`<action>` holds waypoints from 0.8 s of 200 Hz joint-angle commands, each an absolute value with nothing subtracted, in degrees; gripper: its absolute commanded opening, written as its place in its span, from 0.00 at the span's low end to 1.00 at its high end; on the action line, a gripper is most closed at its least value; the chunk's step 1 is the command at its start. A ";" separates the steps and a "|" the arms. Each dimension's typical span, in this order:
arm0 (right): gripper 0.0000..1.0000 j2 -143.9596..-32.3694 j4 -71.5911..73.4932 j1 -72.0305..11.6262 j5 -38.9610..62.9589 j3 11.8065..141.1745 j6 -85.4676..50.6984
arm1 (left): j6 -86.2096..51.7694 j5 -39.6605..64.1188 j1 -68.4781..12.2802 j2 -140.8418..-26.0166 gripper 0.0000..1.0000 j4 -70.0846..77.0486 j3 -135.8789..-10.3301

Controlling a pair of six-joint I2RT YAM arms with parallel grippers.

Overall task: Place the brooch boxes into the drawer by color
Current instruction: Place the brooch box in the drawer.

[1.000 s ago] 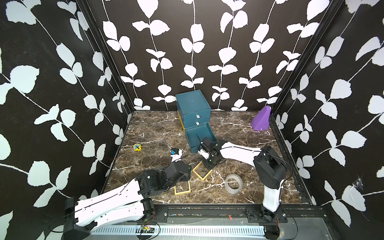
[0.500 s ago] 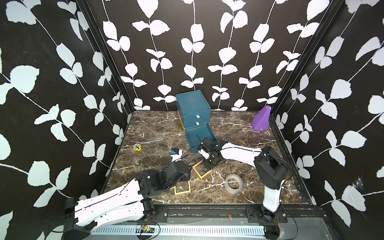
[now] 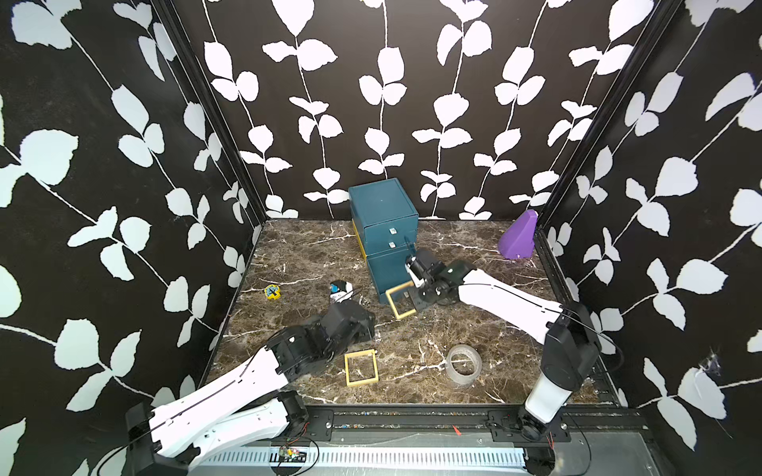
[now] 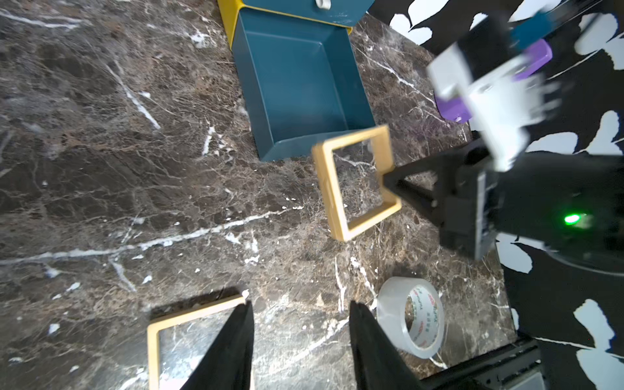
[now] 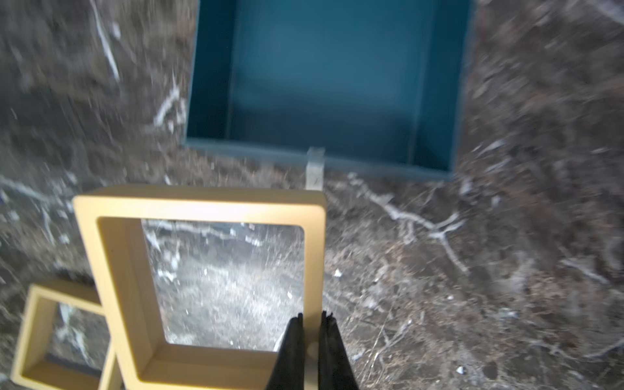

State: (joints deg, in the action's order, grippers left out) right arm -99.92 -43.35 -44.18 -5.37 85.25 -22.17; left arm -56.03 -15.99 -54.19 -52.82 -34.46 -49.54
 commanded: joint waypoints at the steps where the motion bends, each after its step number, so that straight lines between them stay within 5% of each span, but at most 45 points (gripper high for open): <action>1: 0.00 -103.02 -47.44 -42.61 -8.89 91.68 -25.64 | -52.58 -8.57 -50.09 -56.41 0.44 -30.11 -52.50; 65: 0.00 -113.12 -46.09 -40.10 -12.10 102.97 -27.69 | -48.08 1.61 -37.72 -63.15 0.44 -26.81 -56.66; 160: 0.00 -120.38 -36.62 -39.81 -12.82 103.50 -27.25 | -45.41 6.55 -34.12 -65.37 0.44 -28.26 -60.21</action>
